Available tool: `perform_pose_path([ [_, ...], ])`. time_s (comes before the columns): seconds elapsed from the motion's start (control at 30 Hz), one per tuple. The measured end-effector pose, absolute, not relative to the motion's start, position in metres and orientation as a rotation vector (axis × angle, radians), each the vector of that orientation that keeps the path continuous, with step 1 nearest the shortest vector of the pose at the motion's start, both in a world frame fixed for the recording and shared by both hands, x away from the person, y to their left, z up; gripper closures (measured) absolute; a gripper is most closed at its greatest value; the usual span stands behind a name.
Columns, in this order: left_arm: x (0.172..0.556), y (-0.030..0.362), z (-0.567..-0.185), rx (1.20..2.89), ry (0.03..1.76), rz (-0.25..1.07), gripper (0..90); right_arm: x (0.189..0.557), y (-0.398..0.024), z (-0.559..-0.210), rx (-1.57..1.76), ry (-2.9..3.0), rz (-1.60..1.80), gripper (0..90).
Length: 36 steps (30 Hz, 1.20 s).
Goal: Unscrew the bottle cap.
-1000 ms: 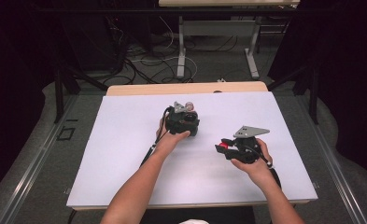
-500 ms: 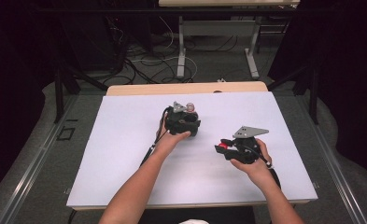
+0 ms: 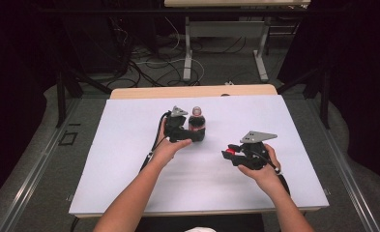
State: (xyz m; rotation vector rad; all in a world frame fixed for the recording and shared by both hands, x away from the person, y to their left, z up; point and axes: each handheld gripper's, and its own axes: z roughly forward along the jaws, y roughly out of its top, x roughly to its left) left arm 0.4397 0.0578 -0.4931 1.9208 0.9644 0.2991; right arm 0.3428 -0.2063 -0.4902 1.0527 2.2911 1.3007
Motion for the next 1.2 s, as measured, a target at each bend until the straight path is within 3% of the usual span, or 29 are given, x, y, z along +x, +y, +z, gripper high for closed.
perform_pose_path([
  [0.53,0.397,0.094,-0.476,1.908,0.963,0.266,0.8,0.344,-0.198,-0.490,1.042,2.310,1.296,61.0],
  [1.2,0.362,0.164,-0.493,1.846,1.089,0.323,0.9,0.359,-0.148,-0.500,0.932,2.414,1.275,61.0],
])
